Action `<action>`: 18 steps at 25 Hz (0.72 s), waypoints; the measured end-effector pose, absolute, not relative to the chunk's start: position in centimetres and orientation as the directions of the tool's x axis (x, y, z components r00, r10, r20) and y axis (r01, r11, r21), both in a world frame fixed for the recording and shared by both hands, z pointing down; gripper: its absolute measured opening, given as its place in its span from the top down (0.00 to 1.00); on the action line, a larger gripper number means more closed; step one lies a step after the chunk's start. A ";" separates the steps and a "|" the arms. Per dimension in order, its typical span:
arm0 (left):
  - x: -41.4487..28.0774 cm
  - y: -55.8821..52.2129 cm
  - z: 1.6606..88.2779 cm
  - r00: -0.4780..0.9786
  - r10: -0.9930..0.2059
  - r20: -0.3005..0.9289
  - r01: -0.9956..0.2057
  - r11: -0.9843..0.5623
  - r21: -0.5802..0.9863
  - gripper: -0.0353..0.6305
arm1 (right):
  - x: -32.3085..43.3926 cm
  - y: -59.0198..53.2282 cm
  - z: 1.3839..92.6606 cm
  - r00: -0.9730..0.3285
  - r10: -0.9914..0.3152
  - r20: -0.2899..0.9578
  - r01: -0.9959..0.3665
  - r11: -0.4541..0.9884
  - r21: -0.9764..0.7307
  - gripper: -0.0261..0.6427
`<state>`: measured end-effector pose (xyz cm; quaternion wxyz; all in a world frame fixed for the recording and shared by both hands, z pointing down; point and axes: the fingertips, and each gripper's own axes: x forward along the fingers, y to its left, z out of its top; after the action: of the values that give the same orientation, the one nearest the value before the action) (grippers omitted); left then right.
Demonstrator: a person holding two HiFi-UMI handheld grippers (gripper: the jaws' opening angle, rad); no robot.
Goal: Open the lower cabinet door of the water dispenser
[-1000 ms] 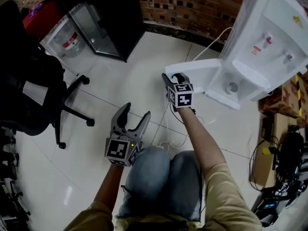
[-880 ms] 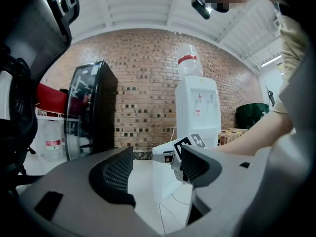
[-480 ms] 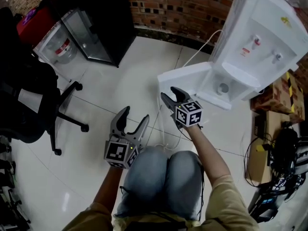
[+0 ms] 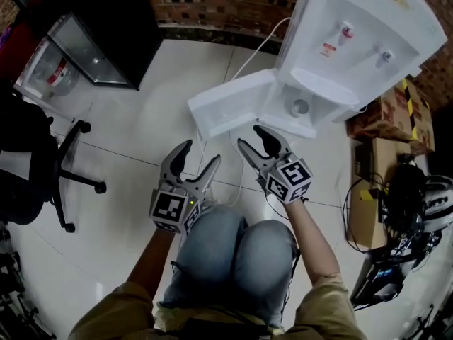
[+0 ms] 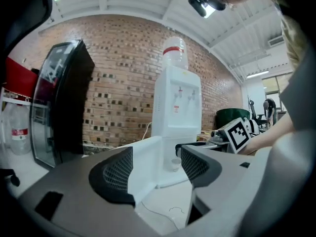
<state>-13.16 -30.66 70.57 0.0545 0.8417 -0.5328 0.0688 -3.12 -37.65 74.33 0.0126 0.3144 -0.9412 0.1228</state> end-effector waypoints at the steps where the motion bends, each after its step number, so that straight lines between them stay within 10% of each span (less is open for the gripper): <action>1: -11.9 -31.2 70.7 0.437 -0.881 0.182 -0.898 -0.440 0.023 0.49 | -1.7 -37.4 74.2 -0.790 -0.605 0.098 -0.610 0.760 -0.222 0.56; 18: -0.3 -23.9 41.3 0.577 -0.722 0.381 -0.814 -0.545 0.201 0.49 | 12.5 -22.0 48.4 -0.539 -0.757 0.369 -0.824 0.385 -0.415 0.56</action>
<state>-0.29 -23.88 41.31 0.1805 0.8695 -0.4417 0.1276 12.48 -21.97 48.41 0.0593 0.4762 -0.8301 0.2840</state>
